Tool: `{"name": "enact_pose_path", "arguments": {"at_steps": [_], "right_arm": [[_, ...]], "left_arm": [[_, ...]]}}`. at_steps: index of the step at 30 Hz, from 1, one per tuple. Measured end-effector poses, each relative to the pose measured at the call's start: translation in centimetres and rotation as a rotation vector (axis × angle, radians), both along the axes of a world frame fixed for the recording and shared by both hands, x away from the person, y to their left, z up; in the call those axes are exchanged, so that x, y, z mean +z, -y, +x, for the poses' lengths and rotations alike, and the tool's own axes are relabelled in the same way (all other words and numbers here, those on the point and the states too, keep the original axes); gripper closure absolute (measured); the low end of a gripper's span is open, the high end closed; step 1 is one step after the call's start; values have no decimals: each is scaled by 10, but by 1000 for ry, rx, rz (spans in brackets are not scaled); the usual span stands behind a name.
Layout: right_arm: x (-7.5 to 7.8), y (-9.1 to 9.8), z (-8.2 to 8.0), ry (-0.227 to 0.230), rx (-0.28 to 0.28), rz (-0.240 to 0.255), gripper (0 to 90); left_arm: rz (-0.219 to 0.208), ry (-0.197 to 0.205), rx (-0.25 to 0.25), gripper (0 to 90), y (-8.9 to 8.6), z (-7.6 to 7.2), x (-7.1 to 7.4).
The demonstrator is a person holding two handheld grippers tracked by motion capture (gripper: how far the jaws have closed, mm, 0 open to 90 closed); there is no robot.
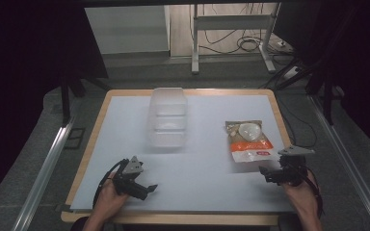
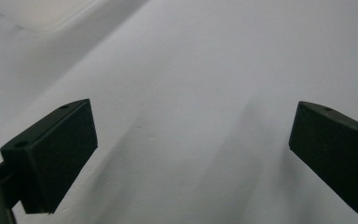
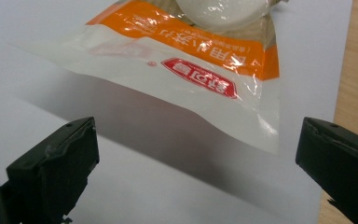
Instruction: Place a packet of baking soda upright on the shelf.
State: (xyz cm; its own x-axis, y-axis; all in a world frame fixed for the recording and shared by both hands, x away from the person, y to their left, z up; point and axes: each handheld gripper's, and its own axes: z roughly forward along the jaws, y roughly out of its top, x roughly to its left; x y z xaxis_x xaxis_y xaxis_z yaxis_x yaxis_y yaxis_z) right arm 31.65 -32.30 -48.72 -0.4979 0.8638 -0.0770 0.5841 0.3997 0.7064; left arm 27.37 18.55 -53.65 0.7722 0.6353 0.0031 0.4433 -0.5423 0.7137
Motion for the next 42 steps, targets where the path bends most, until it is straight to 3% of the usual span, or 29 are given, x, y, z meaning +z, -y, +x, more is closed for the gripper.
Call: {"name": "enact_pose_path", "arguments": {"at_steps": [4, 8, 11, 14, 18, 19, 26, 30, 38, 42], "right_arm": [[3, -2, -1, 11, 4, 15, 18], [5, -3, -1, 13, -10, -9, 81], [10, -3, -3, 7, -18, 7, 255], [12, -5, -4, 6, -7, 6, 362], [14, -7, -5, 5, 5, 3, 463], [16, -8, -5, -3, 14, 1, 540], [23, -10, -4, 11, 22, 8, 699], [27, -9, -2, 17, 32, 19, 867], [36, -11, 10, 25, 43, 26, 889], [36, -9, 35, 12, 27, 24, 888]], "left_arm": [[2, 0, -2, 11, 0, 0, 0], [2, 0, -2, 11, 0, 0, 0], [3, 0, -3, 11, 0, 0, 0], [5, 0, -4, 11, 1, 0, 0], [7, 0, -4, 12, 1, 0, 0], [8, 0, -4, 12, 1, 0, 0], [14, 0, -3, 11, 2, 0, -1], [17, 1, -2, 12, 2, 0, -1], [21, 0, 1, 12, 2, 0, -1], [22, -3, 7, 11, 2, 0, -1]]}}
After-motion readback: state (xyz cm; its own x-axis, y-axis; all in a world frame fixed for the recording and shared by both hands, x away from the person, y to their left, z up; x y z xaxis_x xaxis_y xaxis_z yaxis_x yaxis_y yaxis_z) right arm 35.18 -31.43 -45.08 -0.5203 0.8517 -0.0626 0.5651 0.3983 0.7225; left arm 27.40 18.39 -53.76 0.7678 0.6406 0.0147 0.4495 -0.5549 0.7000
